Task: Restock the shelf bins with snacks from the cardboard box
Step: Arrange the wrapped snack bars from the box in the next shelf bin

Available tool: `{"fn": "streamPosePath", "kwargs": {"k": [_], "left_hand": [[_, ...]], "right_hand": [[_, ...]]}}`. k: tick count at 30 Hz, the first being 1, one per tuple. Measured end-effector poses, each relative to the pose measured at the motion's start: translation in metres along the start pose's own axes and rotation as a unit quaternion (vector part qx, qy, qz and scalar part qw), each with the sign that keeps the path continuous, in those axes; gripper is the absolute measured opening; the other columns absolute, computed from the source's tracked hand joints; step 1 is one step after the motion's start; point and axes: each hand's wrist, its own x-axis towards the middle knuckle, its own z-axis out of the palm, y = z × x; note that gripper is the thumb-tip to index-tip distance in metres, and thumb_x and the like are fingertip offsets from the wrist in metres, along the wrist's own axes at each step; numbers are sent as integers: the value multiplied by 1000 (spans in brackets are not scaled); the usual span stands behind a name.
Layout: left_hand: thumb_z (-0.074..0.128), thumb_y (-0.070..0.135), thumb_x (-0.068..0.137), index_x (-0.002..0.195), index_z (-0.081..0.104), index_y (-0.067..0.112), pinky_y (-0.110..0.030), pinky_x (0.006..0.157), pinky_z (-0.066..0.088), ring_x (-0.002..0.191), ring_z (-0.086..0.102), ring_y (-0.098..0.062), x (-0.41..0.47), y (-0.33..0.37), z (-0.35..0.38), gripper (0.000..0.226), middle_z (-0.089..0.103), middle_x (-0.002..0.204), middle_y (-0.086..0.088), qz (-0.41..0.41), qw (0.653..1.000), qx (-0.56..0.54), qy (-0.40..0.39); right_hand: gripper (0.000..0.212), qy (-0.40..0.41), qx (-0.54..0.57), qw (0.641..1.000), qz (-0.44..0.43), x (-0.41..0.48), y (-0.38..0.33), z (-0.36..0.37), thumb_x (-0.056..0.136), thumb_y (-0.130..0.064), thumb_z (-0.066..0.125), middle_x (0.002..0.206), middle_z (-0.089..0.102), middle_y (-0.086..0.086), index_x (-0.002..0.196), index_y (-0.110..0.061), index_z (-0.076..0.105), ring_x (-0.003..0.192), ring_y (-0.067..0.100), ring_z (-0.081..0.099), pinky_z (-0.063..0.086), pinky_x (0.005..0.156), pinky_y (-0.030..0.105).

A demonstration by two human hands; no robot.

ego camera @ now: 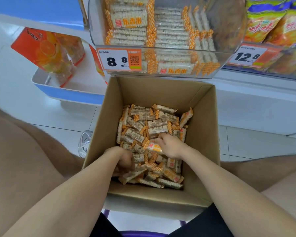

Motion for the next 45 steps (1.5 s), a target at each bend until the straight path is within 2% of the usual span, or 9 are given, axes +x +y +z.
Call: {"fn": "streamPosePath", "kwargs": {"k": [4,11,15,19,23,26,34,38,45], "left_hand": [[83,59,80,132,67,25,-43,97,58,115,65,-23,-4,7,7,64,63,136,-2,-5,1000,-8,-17],[55,28,98,130,65,10,-42,77,54,88,65,-28,-15,9,0,38,69,125,-19,51,984,-155,72],[50,28,100,140,53,5,-33,72,48,95,70,-29,-25,8,-20,46,67,133,-20,112,882,-448,100],[46,39,109,136,52,4,-35,68,47,88,65,-30,-40,10,-27,45,71,122,-22,179,812,-551,76],[55,66,98,138,60,12,-44,91,43,103,61,-32,-63,13,-37,67,68,130,-22,253,817,-513,69],[70,62,89,129,70,22,-41,106,49,116,68,-20,-102,20,-46,57,75,123,-2,265,888,-354,125],[80,43,88,119,71,35,-29,90,48,103,63,-4,-206,18,-78,33,68,110,17,277,890,-129,338],[78,42,93,117,71,43,-27,93,52,103,65,-1,-259,11,-91,25,69,112,18,328,844,-126,406],[70,62,90,116,70,30,-34,83,57,100,68,-15,-309,-5,-114,41,71,107,6,384,661,-235,600]], "right_hand": [[40,30,5,999,-19,-11,0,-11,112,-29,40,62,41,5,77,-10,46,52,21,34,30,55,34],[33,1,-23,1000,-15,-35,-6,-26,100,-15,47,68,47,9,102,9,69,64,24,42,33,60,33],[35,22,-31,999,-37,-41,-11,-45,103,-15,45,98,71,8,132,-10,64,85,29,67,58,77,41],[35,51,-27,996,-66,-48,-15,-50,109,-20,46,121,72,11,141,-21,59,103,31,70,55,82,40],[34,110,-41,986,-118,-48,-15,-44,109,-26,51,137,62,4,141,-25,63,128,23,55,45,103,34],[33,130,-65,978,-150,-53,-21,-44,107,-43,51,136,56,1,138,-43,63,136,26,42,38,113,51],[42,205,-57,945,-250,-90,-59,-68,108,-53,40,137,58,-14,148,-44,40,123,10,48,43,101,39],[44,250,15,924,-288,-111,-82,-84,110,-47,39,127,56,-15,151,-33,39,104,-4,54,38,79,14],[49,415,41,854,-312,-122,-132,-138,108,-40,47,141,52,-11,155,-29,38,123,5,51,45,99,27]]}}
